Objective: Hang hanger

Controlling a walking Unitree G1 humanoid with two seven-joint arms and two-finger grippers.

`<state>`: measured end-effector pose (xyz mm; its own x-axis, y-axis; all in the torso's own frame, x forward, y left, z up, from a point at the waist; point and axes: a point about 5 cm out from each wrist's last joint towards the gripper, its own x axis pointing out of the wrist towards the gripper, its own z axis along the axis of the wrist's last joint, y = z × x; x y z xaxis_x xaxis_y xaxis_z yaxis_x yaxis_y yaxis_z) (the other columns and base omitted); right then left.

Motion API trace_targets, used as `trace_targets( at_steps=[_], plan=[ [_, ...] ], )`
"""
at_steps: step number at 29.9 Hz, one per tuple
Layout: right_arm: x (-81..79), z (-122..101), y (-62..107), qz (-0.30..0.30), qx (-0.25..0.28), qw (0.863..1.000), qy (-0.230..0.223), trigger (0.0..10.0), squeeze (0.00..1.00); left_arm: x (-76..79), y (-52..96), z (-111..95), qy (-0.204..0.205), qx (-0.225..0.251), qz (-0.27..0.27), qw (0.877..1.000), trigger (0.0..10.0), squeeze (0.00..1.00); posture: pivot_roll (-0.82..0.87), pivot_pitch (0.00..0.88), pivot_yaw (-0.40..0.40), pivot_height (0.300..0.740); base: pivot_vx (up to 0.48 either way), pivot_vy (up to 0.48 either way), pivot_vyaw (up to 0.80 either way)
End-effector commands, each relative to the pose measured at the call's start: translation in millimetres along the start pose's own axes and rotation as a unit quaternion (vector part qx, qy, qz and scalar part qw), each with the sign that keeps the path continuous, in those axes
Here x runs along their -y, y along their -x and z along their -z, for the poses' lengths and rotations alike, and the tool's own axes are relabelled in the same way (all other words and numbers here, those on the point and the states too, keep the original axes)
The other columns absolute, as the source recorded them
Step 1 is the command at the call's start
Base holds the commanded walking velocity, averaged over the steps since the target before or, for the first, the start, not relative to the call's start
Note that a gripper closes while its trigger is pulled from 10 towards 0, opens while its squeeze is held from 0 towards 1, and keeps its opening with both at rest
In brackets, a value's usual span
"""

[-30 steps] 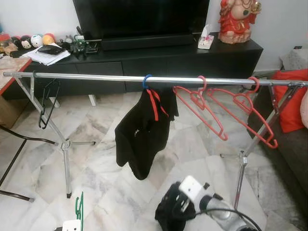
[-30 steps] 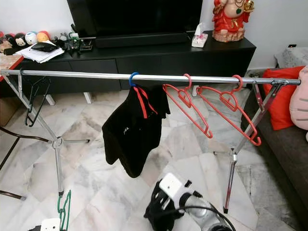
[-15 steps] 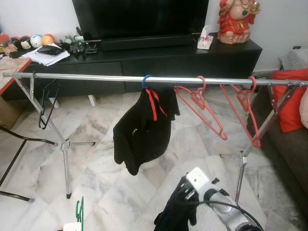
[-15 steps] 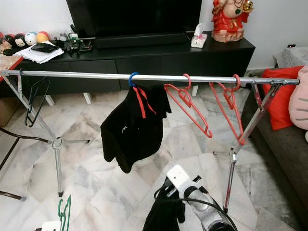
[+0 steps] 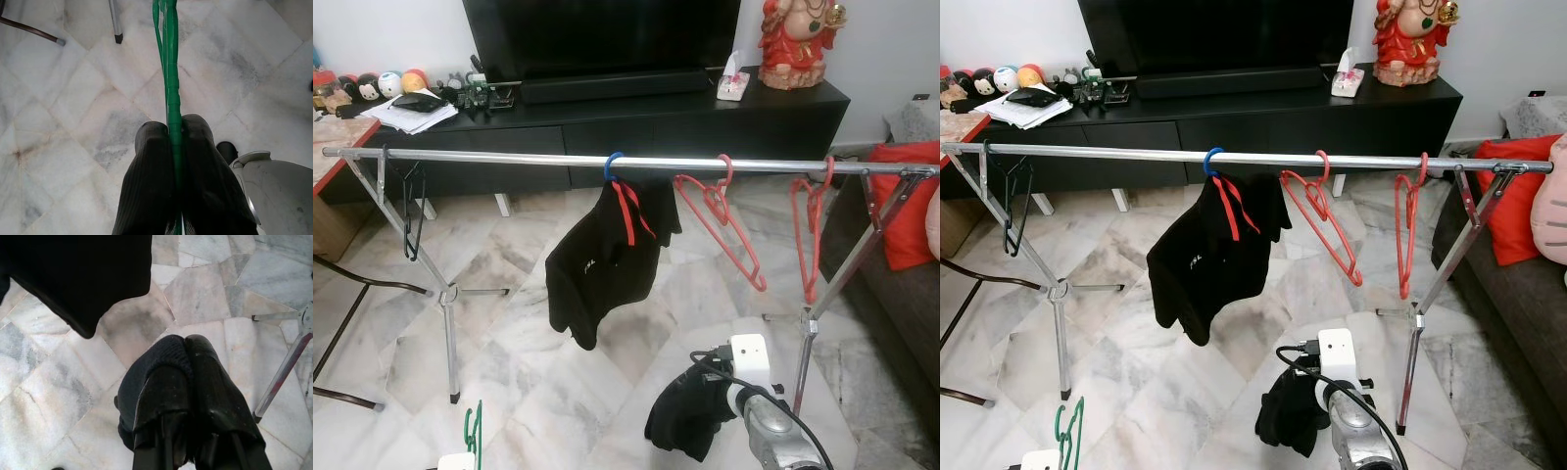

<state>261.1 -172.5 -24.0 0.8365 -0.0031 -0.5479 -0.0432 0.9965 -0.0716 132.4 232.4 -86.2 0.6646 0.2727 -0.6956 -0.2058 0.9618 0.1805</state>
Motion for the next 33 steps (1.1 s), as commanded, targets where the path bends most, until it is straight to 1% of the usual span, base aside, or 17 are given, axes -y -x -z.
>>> trace_targets(
  at_steps=[1, 6, 17, 21, 24, 33],
  plan=[
    [1.7, -2, -0.1, 0.003, 0.001, 1.0, -0.007, 10.0, 0.0, -4.3, 0.4, 2, 0.006, -0.007, -0.006, 1.0, 10.0, 0.0, -0.15, 0.0, 0.06, 0.74, 0.0, 0.0, 0.0],
    [3.7, -1, -0.6, 0.004, 0.003, 1.0, -0.014, 10.0, 0.0, -4.0, 0.5, 2, 0.007, -0.008, -0.005, 1.0, 10.0, 0.0, -0.15, 0.0, 0.06, 0.74, 0.0, 0.0, 0.0],
    [5.9, -1, 0.3, 0.01, 0.0, 1.0, -0.017, 10.0, 0.0, -0.1, 0.6, 3, 0.007, -0.008, 0.0, 1.0, 10.0, 0.0, -0.15, 0.0, 0.061, 0.74, 0.0, 0.265, 0.0],
    [6.2, -3, -0.8, 0.009, 0.004, 1.0, -0.017, 10.0, 0.0, 0.6, 2.6, 9, 0.006, -0.024, 0.001, 1.0, 10.0, 0.0, -0.15, 0.0, 0.06, 0.74, 0.0, 0.281, 0.0],
    [5.3, -5, -1.6, 0.006, 0.009, 1.0, -0.015, 10.0, 0.0, -3.3, 3.0, 12, 0.006, -0.035, 0.0, 0.999, 10.0, 0.0, -0.15, 0.0, 0.059, 0.74, 0.0, 0.281, 0.0],
    [3.4, -8, -2.3, 0.005, 0.014, 1.0, -0.014, 10.0, 0.0, -6.8, 3.2, 13, 0.005, -0.039, 0.0, 0.999, 10.0, 0.0, -0.15, 0.0, 0.061, 0.74, 0.0, 0.282, 0.0]
  ],
)
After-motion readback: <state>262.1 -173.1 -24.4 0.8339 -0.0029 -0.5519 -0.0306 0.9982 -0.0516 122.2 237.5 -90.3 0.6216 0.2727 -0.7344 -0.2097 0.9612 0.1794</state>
